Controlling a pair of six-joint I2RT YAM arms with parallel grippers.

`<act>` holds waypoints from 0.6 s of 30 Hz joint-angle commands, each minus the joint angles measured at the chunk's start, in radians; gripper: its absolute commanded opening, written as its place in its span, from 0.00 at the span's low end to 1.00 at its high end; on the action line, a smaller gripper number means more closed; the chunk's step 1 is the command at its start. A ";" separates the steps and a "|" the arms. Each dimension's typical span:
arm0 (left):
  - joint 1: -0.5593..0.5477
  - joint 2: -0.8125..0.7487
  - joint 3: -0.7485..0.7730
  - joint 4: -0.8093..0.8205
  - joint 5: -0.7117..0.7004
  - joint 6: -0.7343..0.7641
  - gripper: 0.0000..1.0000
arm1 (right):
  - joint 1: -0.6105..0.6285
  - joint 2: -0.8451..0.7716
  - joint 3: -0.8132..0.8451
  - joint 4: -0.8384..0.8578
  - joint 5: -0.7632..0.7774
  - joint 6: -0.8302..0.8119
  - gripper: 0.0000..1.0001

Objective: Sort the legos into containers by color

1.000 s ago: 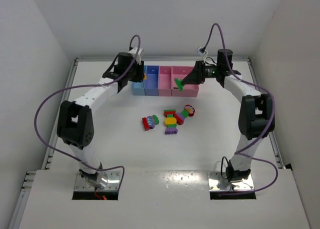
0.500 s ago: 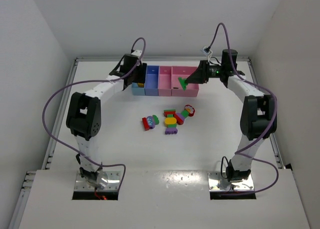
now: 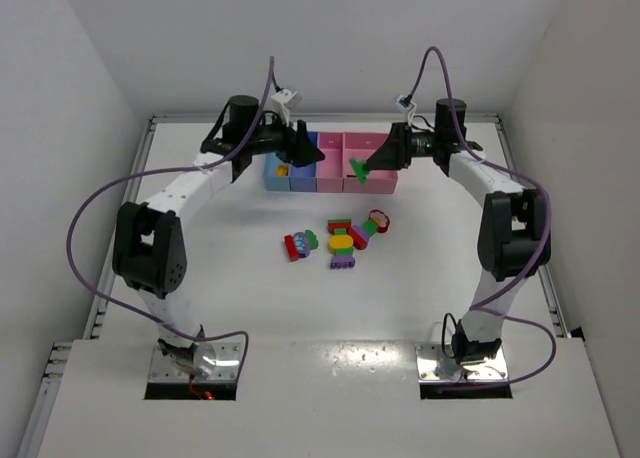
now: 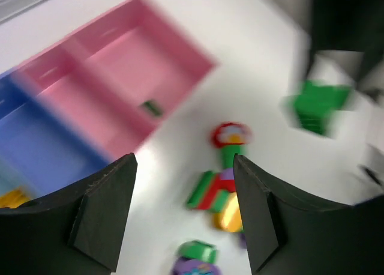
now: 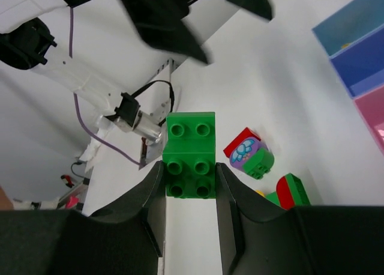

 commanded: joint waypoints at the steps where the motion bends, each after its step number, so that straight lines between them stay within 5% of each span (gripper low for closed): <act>1: -0.026 -0.074 -0.088 0.157 0.436 -0.096 0.71 | 0.040 0.000 0.048 0.027 -0.060 -0.002 0.00; 18: -0.059 -0.059 -0.167 0.381 0.573 -0.265 0.70 | 0.138 0.009 0.048 0.093 -0.078 0.058 0.00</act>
